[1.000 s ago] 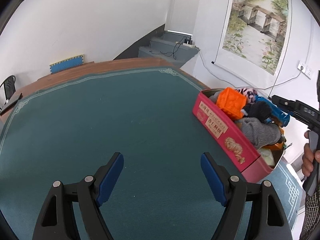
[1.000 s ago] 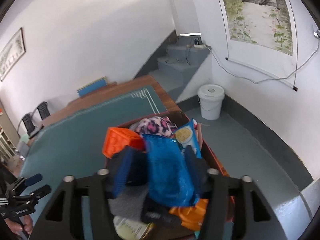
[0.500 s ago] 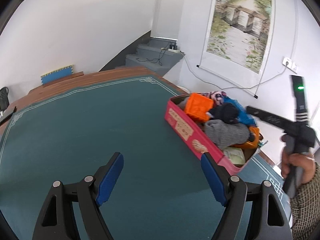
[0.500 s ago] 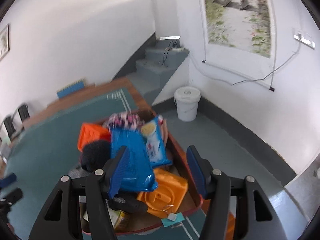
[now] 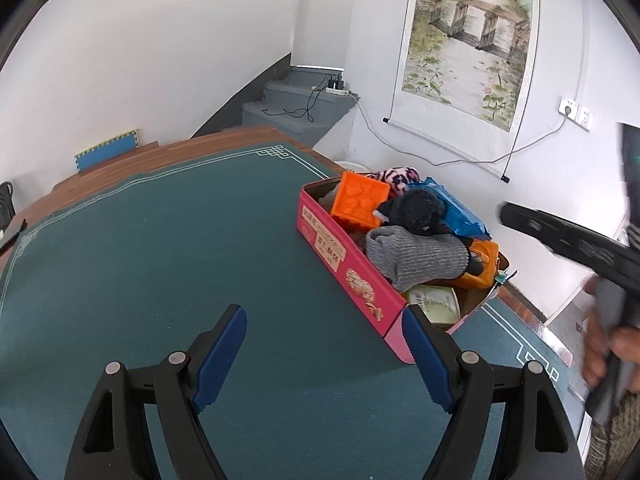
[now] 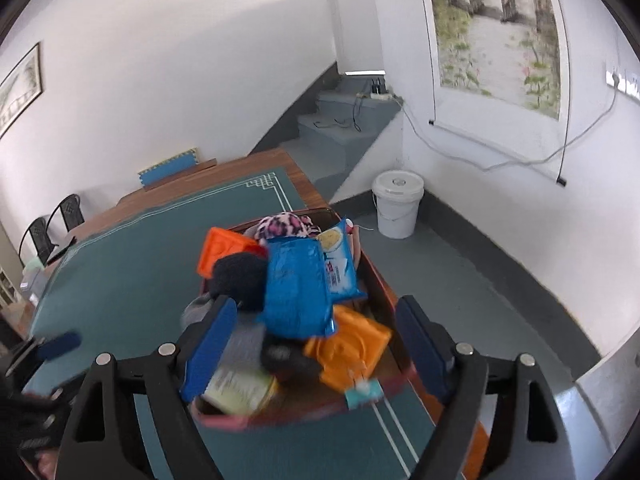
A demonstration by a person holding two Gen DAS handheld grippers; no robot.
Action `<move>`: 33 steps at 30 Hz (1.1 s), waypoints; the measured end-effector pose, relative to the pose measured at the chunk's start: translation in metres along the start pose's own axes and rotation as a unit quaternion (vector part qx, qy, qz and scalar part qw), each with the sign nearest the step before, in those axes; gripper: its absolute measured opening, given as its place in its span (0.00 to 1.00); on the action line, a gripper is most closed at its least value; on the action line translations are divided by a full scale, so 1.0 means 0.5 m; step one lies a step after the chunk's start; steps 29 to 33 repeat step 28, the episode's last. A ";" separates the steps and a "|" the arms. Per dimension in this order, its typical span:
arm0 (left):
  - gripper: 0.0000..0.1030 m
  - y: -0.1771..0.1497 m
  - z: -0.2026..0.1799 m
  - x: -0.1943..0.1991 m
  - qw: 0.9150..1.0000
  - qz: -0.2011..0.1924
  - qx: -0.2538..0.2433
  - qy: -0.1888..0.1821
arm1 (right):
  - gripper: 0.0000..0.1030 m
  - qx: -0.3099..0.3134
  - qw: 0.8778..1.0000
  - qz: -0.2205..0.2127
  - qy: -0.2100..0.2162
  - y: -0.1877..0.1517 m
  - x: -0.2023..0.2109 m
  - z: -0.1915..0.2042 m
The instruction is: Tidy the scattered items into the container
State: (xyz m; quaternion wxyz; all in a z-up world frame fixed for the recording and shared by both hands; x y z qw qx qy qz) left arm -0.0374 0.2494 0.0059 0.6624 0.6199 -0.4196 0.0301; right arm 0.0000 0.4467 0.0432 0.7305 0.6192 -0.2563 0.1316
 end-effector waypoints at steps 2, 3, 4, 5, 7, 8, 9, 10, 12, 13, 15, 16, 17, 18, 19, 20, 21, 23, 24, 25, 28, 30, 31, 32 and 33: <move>0.85 -0.005 -0.009 0.002 1.000 -0.002 -0.001 0.004 | 0.87 0.009 1.000 -0.002 0.001 -0.017 0.034 0.003; 0.85 -0.008 -0.013 0.002 1.000 -0.003 -0.001 0.007 | 0.94 0.006 1.000 -0.006 0.001 -0.035 0.052 0.000; 0.85 -0.012 -0.017 0.003 1.000 -0.004 -0.001 0.010 | 0.98 -0.004 1.000 -0.012 0.001 -0.055 0.063 -0.006; 0.85 -0.018 -0.022 0.002 1.000 -0.005 -0.002 0.016 | 1.00 -0.014 1.000 -0.016 0.000 -0.076 0.073 -0.012; 0.85 -0.030 -0.031 0.000 1.000 -0.007 -0.004 0.027 | 1.00 -0.038 0.999 -0.013 -0.002 -0.129 0.080 -0.024; 0.85 -0.034 -0.037 -0.001 1.000 -0.006 -0.006 0.029 | 1.00 -0.042 0.999 -0.007 -0.001 -0.143 0.085 -0.023; 0.85 -0.036 -0.044 -0.001 0.999 -0.006 -0.009 0.031 | 1.00 -0.046 0.999 -0.002 0.000 -0.156 0.090 -0.022; 0.85 -0.036 -0.052 0.000 0.999 -0.007 -0.012 0.032 | 1.00 -0.050 0.999 0.003 0.000 -0.170 0.095 -0.021; 0.85 -0.028 -0.070 0.009 0.999 -0.015 -0.015 0.029 | 1.00 -0.038 0.999 -0.008 -0.008 -0.164 0.120 -0.016; 0.85 -0.022 -0.078 0.016 0.999 -0.021 -0.016 0.026 | 1.00 -0.026 0.999 -0.021 -0.016 -0.150 0.138 -0.011; 0.85 -0.009 -0.093 0.028 0.999 -0.033 -0.017 0.023 | 1.00 -0.006 0.999 -0.045 -0.027 -0.124 0.168 -0.004; 0.86 -0.003 -0.099 0.031 0.999 -0.037 -0.018 0.024 | 1.00 0.002 0.998 -0.057 -0.030 -0.112 0.181 0.000; 0.95 0.001 -0.104 0.033 0.999 -0.039 -0.020 0.027 | 1.00 0.008 0.997 -0.067 -0.031 -0.103 0.191 0.005; 1.00 0.004 -0.109 0.034 0.998 -0.041 -0.022 0.030 | 1.00 0.009 0.997 -0.070 -0.031 -0.100 0.191 0.008; 1.00 0.006 -0.114 0.033 0.998 -0.042 -0.025 0.033 | 1.00 0.010 0.997 -0.071 -0.030 -0.097 0.190 0.009; 1.00 0.007 -0.118 0.032 0.998 -0.043 -0.028 0.035 | 1.00 0.010 0.997 -0.069 -0.030 -0.095 0.183 0.008; 1.00 0.007 -0.122 0.028 0.998 -0.041 -0.031 0.035 | 1.00 0.009 0.997 -0.065 -0.031 -0.098 0.175 0.007; 1.00 0.006 -0.129 0.020 0.998 -0.037 -0.035 0.035 | 1.00 0.007 0.998 -0.059 -0.034 -0.105 0.166 0.002; 1.00 0.006 -0.132 0.015 0.998 -0.036 -0.037 0.036 | 1.00 0.006 0.998 -0.056 -0.035 -0.108 0.162 0.000; 1.00 0.006 -0.134 0.010 0.998 -0.035 -0.038 0.036 | 1.00 0.004 0.998 -0.054 -0.037 -0.111 0.157 -0.003; 1.00 0.009 -0.136 -0.001 0.998 -0.033 -0.038 0.034 | 1.00 -0.010 0.998 -0.050 -0.038 -0.124 0.147 -0.023; 1.00 0.009 -0.136 -0.001 0.998 -0.033 -0.038 0.034 | 1.00 -0.010 0.998 -0.050 -0.038 -0.124 0.147 -0.023; 1.00 0.009 -0.136 -0.001 0.998 -0.033 -0.038 0.034 | 1.00 -0.010 0.998 -0.050 -0.038 -0.124 0.147 -0.023; 1.00 0.009 -0.136 -0.001 0.998 -0.033 -0.038 0.034 | 1.00 -0.010 0.998 -0.050 -0.038 -0.124 0.147 -0.023; 1.00 0.009 -0.136 -0.001 0.998 -0.033 -0.038 0.034 | 1.00 -0.010 0.998 -0.050 -0.038 -0.124 0.147 -0.023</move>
Point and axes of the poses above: each gripper's, at about its wrist camera, not at the fingertips, and x roughly against the way its jaws point, z to its left, y to its top, the point moved 9 cm from there along -x, roughly the way its jaws point, and after that the axes turned 4 degrees about -z, right-handed, at the moved point
